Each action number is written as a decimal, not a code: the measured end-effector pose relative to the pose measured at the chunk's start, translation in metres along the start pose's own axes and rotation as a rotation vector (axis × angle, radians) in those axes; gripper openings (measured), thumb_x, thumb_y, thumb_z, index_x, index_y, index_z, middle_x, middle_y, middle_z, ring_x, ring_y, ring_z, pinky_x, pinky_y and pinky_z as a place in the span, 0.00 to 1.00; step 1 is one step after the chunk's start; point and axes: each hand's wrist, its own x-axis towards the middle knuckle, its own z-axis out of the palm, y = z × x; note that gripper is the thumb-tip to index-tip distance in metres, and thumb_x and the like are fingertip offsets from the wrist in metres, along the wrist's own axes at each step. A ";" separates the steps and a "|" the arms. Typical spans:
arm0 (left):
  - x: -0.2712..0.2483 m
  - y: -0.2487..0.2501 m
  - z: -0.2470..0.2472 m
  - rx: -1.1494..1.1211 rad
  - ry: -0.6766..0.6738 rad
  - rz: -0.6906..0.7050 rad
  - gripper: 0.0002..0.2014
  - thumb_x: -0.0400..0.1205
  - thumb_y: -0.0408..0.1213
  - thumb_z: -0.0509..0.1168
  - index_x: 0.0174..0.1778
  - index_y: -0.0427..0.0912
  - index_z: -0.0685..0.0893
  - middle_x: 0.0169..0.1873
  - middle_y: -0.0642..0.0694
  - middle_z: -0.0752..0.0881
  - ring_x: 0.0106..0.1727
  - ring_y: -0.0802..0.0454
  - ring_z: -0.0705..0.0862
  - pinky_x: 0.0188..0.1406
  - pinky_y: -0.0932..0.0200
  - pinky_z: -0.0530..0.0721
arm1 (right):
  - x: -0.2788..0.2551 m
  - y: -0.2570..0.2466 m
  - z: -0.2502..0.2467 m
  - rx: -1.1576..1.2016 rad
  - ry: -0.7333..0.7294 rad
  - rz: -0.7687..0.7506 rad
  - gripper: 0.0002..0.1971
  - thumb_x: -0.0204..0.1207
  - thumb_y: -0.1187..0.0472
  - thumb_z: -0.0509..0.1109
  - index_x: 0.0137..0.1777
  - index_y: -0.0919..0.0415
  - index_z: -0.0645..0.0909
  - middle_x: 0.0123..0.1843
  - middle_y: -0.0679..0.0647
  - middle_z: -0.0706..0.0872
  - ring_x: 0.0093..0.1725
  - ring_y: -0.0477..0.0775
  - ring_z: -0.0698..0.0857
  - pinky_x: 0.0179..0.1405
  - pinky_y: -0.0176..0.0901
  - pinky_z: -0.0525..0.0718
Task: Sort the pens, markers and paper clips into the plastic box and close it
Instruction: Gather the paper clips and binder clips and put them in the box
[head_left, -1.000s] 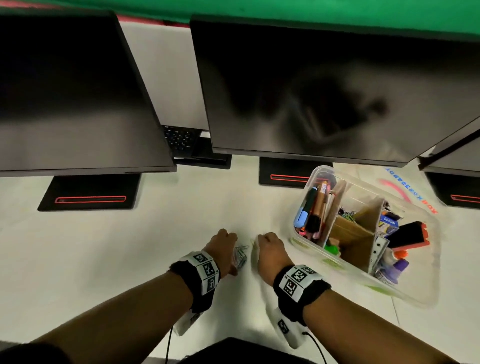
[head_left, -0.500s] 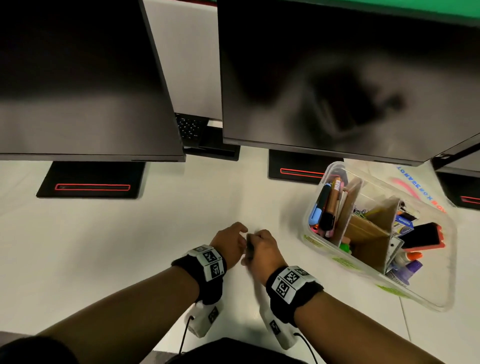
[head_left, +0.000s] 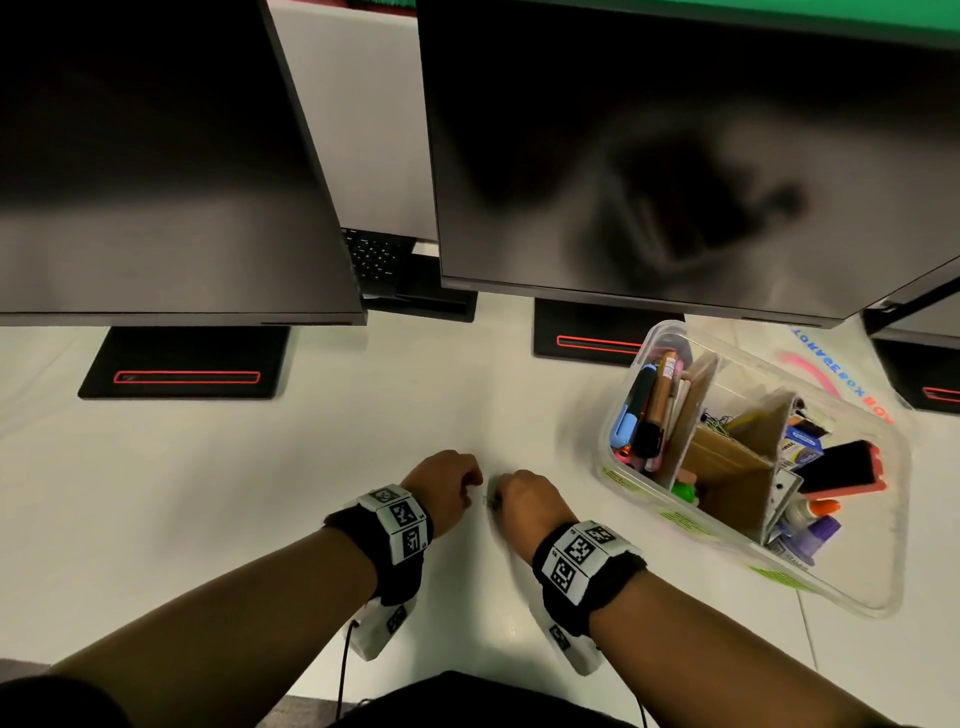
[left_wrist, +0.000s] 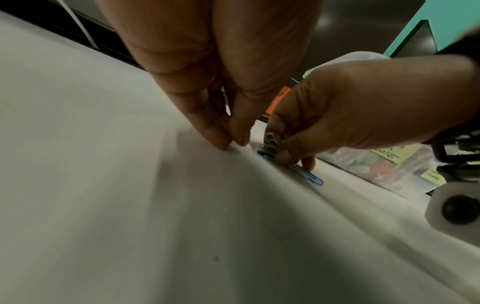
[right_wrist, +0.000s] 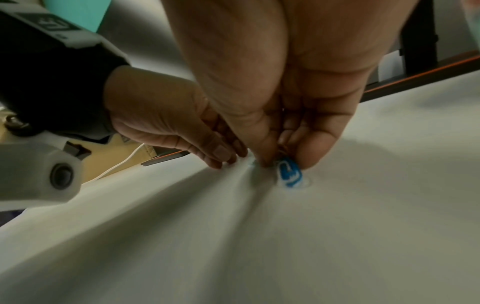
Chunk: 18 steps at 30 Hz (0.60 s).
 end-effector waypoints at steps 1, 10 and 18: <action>0.000 0.001 0.000 0.015 -0.005 0.004 0.13 0.80 0.30 0.61 0.60 0.40 0.80 0.57 0.42 0.82 0.57 0.46 0.81 0.51 0.67 0.72 | -0.001 0.000 -0.001 -0.010 -0.020 -0.006 0.15 0.82 0.66 0.55 0.63 0.64 0.79 0.61 0.64 0.82 0.61 0.62 0.81 0.57 0.47 0.77; 0.002 0.011 0.001 0.106 -0.056 0.014 0.14 0.79 0.33 0.64 0.61 0.41 0.79 0.60 0.43 0.80 0.59 0.48 0.80 0.53 0.67 0.72 | -0.028 0.019 -0.035 0.066 0.003 0.058 0.11 0.78 0.63 0.63 0.55 0.68 0.81 0.58 0.64 0.84 0.56 0.61 0.81 0.48 0.45 0.74; 0.001 0.043 0.028 0.252 -0.153 0.004 0.26 0.73 0.49 0.73 0.64 0.44 0.77 0.59 0.46 0.79 0.61 0.46 0.80 0.59 0.57 0.77 | -0.067 0.022 -0.077 0.293 0.177 0.024 0.09 0.74 0.61 0.67 0.49 0.63 0.84 0.49 0.57 0.88 0.45 0.53 0.80 0.42 0.35 0.70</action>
